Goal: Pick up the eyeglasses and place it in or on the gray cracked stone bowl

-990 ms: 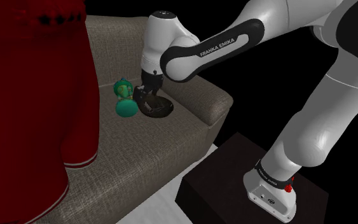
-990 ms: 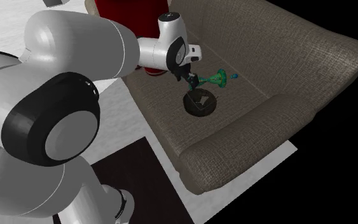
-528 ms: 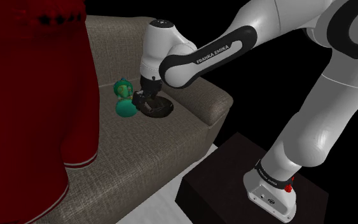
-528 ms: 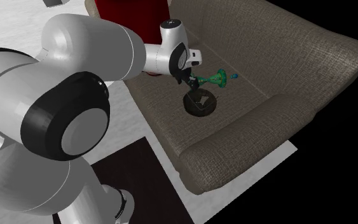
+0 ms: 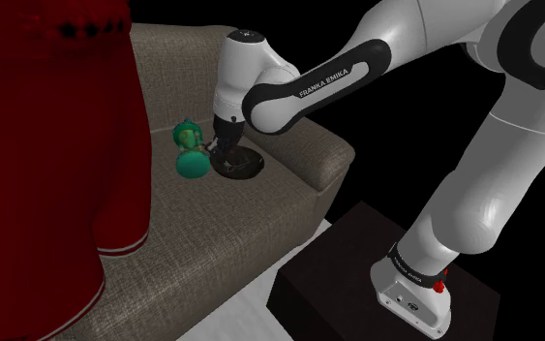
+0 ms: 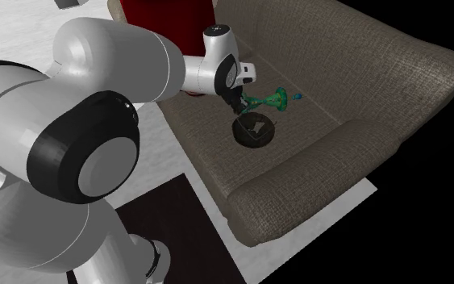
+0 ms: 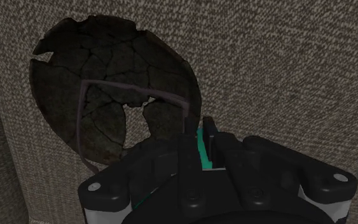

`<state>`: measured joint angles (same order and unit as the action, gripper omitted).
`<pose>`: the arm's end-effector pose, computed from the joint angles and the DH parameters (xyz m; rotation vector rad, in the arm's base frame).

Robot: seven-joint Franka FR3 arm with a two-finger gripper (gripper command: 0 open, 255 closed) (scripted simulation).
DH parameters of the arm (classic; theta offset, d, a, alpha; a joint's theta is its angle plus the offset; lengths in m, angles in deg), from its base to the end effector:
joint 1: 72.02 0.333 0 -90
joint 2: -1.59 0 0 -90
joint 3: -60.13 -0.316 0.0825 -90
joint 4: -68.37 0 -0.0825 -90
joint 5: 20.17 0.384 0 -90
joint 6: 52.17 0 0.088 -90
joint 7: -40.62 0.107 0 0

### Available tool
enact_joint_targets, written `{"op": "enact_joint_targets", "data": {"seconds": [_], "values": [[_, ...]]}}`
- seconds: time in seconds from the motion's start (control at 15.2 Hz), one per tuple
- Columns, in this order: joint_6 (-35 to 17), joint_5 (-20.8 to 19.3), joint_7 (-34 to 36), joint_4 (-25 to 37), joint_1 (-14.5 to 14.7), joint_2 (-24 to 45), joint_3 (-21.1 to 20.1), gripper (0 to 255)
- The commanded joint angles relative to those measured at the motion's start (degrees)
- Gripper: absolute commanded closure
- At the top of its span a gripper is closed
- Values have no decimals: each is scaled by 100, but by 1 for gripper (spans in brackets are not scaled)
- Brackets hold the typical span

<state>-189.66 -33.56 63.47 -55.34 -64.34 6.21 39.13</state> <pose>0.4965 0.2674 0.3794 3.0425 0.3942 0.3266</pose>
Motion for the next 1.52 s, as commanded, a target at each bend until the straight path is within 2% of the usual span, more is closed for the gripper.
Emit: {"op": "enact_joint_targets", "data": {"seconds": [0.0, 0.33, 0.4, 0.53, 0.59, 1.06, 1.45], "values": [[0, 0, 0, 0, 0, 0, 0, 255], [0, 0, 0, 0, 0, 0, 0, 255], [0, 0, 0, 0, 0, 0, 0, 0], [410, 1067, -558, 686, -278, 535, 81, 0], [612, 1467, -736, 988, -416, 785, 96, 0], [164, 1308, -630, 879, -371, 1141, 100, 0], [128, 1294, -621, 872, -364, 1172, 105, 0]]}}
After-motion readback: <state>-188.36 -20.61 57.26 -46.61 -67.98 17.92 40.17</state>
